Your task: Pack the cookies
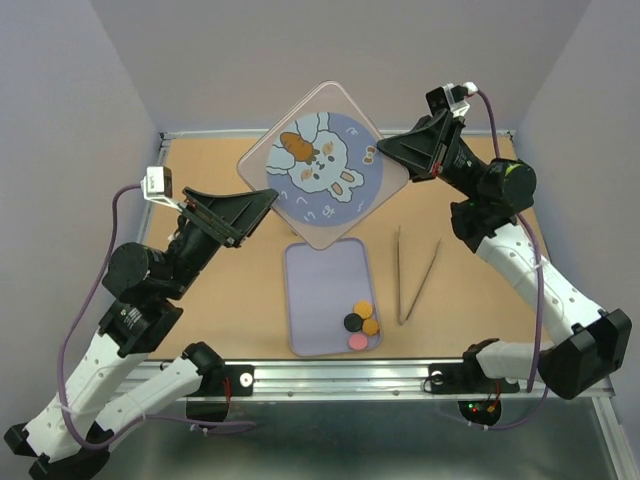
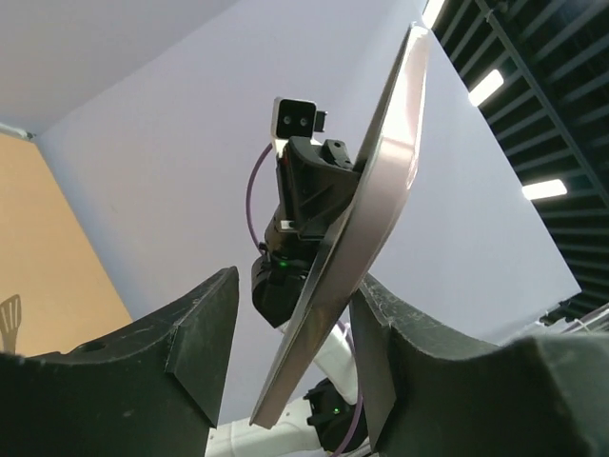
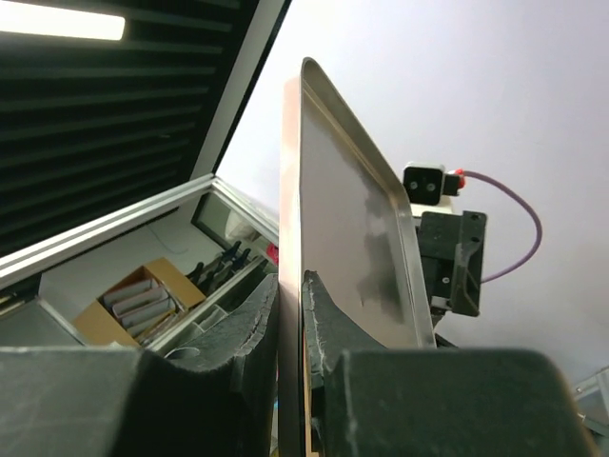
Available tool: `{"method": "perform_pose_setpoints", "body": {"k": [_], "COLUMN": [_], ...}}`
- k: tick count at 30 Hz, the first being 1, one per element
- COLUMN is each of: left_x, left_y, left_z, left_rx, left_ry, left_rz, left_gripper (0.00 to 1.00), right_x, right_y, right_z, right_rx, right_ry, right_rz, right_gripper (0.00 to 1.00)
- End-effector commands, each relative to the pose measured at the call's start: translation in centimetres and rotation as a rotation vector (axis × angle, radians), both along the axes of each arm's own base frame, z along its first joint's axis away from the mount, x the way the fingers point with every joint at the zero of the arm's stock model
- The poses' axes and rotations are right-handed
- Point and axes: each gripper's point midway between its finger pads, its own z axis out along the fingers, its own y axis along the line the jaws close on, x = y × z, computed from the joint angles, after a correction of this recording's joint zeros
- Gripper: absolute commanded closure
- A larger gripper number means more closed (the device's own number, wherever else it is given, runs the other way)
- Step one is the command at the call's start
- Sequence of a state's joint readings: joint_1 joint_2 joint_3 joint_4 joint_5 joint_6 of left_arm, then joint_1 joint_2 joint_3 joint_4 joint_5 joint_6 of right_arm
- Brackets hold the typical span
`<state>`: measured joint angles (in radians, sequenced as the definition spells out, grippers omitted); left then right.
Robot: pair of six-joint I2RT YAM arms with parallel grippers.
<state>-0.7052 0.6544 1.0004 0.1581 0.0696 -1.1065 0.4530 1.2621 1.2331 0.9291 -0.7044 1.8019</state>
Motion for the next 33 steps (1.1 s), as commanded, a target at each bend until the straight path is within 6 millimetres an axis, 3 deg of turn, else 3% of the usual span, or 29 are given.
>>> {"method": "perform_pose_setpoints", "body": {"k": [1,5,9,14,17,21,23,24,27,28,31,32,33], "left_x": [0.0,0.4,1.0,2.2,3.8,7.0,8.6,10.7,13.8,15.4,18.0,18.7,19.8], "left_y": [1.4,2.0,3.3,4.9,4.5,2.7,1.8,1.7,1.4,3.0,3.7,4.2,4.0], "left_z": [0.0,-1.1,-1.9,-3.3,-5.1,-8.2,-9.2,-10.7,-13.8,-14.4,-17.1,-17.7,-19.4], "left_rx": [0.011,0.027,0.045,0.16,0.266,0.535,0.623,0.679,0.7,0.699,0.735,0.764,0.786], "left_ry": [-0.002,0.035,0.084,0.142,0.18,0.195,0.177,0.189,0.213,0.228,0.25,0.237,0.259], "left_rz": [0.065,0.101,0.176,0.294,0.339,0.354,0.325,0.307,0.233,0.27,0.254,0.253,0.232], "left_gripper": [0.39,0.37,0.35,0.32,0.29,0.25,0.23,0.23,0.25,0.26,0.27,0.27,0.27], "right_x": [-0.1,2.9,7.0,12.4,14.3,18.0,19.0,20.0,21.3,22.2,23.1,23.8,23.9], "right_y": [-1.0,-1.3,-1.9,-1.9,-1.9,-1.3,-1.3,-1.1,-0.9,-0.7,-0.7,-0.7,-0.9], "right_z": [0.7,-0.7,-3.4,-9.4,-12.1,-17.1,-18.4,-19.9,-21.7,-23.3,-24.8,-26.9,-27.2], "right_rx": [0.055,0.031,0.006,-0.035,-0.053,-0.097,-0.098,-0.109,-0.104,-0.103,-0.059,-0.061,-0.02], "right_ry": [-0.025,0.039,0.158,0.33,0.389,0.489,0.524,0.548,0.575,0.605,0.63,0.668,0.674], "right_rz": [-0.052,-0.104,-0.182,-0.295,-0.343,-0.399,-0.415,-0.424,-0.43,-0.429,-0.421,-0.424,-0.421], "right_gripper": [0.99,1.0,1.0,0.99,1.0,0.99,1.0,1.0,0.99,1.0,0.99,0.99,1.0]}}
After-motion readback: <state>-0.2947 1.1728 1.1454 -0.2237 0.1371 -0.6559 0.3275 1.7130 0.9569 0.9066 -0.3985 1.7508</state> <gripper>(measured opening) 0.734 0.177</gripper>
